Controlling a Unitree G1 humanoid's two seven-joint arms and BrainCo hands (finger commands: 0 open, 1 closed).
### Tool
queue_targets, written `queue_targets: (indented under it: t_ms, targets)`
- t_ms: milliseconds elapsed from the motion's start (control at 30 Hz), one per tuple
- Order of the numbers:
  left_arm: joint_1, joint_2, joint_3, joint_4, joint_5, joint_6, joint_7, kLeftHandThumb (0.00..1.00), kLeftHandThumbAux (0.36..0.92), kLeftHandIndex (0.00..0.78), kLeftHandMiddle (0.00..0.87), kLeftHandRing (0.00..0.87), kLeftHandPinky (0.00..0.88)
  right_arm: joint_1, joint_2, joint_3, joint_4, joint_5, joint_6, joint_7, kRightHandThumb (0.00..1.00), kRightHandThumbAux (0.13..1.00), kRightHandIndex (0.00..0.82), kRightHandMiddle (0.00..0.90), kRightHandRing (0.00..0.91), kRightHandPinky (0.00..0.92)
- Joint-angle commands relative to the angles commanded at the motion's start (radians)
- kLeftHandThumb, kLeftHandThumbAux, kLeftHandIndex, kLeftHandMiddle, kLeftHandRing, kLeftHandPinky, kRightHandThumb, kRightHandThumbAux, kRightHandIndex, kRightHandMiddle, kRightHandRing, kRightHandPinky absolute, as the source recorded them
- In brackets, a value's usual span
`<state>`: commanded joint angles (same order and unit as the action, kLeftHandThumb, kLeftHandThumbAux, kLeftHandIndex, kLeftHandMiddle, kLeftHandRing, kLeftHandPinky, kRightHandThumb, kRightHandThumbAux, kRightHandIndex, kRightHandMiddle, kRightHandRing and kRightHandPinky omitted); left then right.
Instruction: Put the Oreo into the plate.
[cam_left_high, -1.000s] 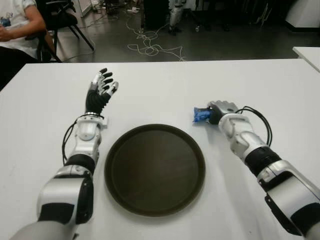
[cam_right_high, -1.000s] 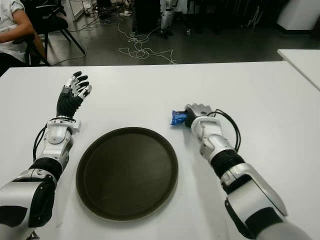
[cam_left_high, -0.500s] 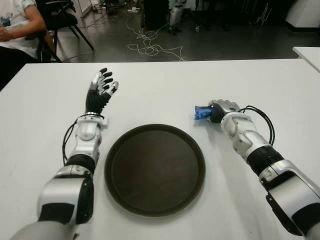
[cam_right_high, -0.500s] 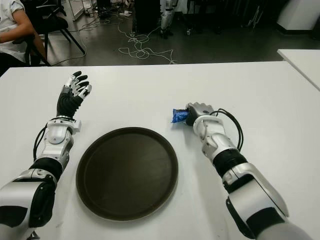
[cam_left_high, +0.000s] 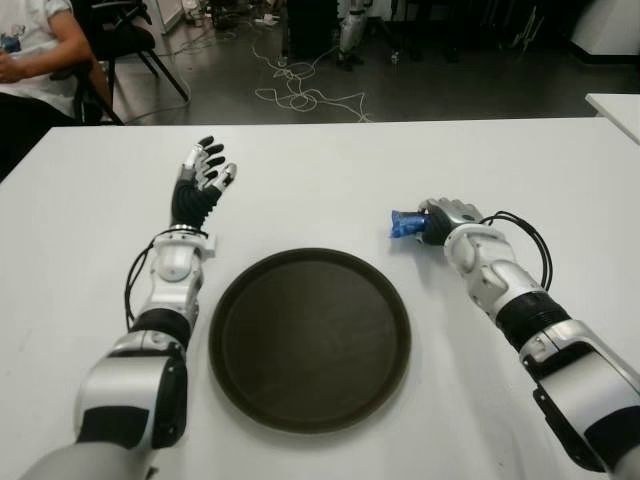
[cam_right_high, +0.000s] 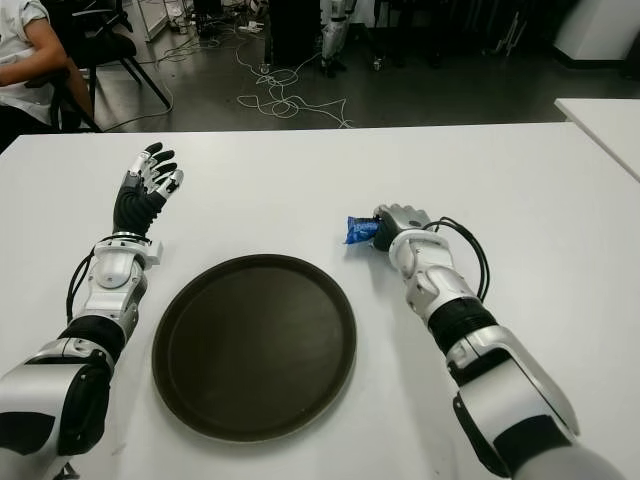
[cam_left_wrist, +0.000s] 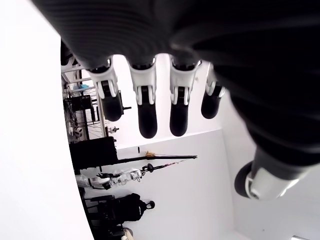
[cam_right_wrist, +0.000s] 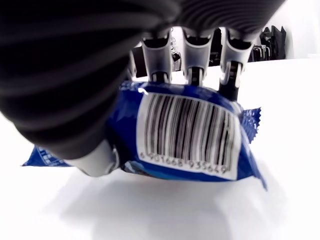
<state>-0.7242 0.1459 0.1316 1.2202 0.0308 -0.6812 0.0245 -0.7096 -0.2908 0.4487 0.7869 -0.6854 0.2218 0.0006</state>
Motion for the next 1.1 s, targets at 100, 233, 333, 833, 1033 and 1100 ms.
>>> queue_targets:
  t_ms: [100, 233, 333, 833, 1033, 1100]
  targets:
    - [0.000, 0.000, 0.001, 0.000, -0.002, -0.002, -0.001, 0.092, 0.585, 0.113, 0.184, 0.150, 0.114, 0.002, -0.011, -0.026, -0.036, 0.011, -0.001, -0.014, 0.688, 0.731, 0.431, 0.712, 0.711, 0.692]
    - [0.001, 0.000, 0.003, 0.000, -0.003, -0.002, -0.001, 0.094, 0.591, 0.107, 0.179, 0.146, 0.113, 0.025, -0.022, -0.074, -0.136, 0.028, 0.004, -0.031, 0.688, 0.731, 0.432, 0.722, 0.721, 0.701]
    - [0.000, 0.000, 0.004, 0.001, -0.004, -0.002, -0.002, 0.093, 0.598, 0.108, 0.180, 0.147, 0.115, 0.111, -0.011, -0.114, -0.337, 0.036, 0.030, -0.049, 0.688, 0.731, 0.433, 0.727, 0.726, 0.706]
    - [0.000, 0.003, 0.008, 0.002, -0.008, 0.001, -0.004, 0.108, 0.609, 0.126, 0.189, 0.149, 0.110, 0.372, 0.052, -0.057, -0.809, -0.017, -0.140, -0.183, 0.682, 0.734, 0.435, 0.763, 0.762, 0.735]
    - [0.000, 0.002, 0.009, 0.001, -0.012, 0.001, -0.013, 0.110, 0.604, 0.120, 0.190, 0.149, 0.116, 0.406, 0.036, -0.009, -0.797, -0.012, -0.274, -0.149, 0.681, 0.734, 0.436, 0.774, 0.774, 0.754]
    - [0.001, 0.003, 0.009, 0.001, -0.012, 0.001, -0.014, 0.104, 0.602, 0.113, 0.182, 0.142, 0.110, 0.411, 0.026, 0.001, -0.795, -0.006, -0.303, -0.120, 0.682, 0.734, 0.436, 0.775, 0.776, 0.758]
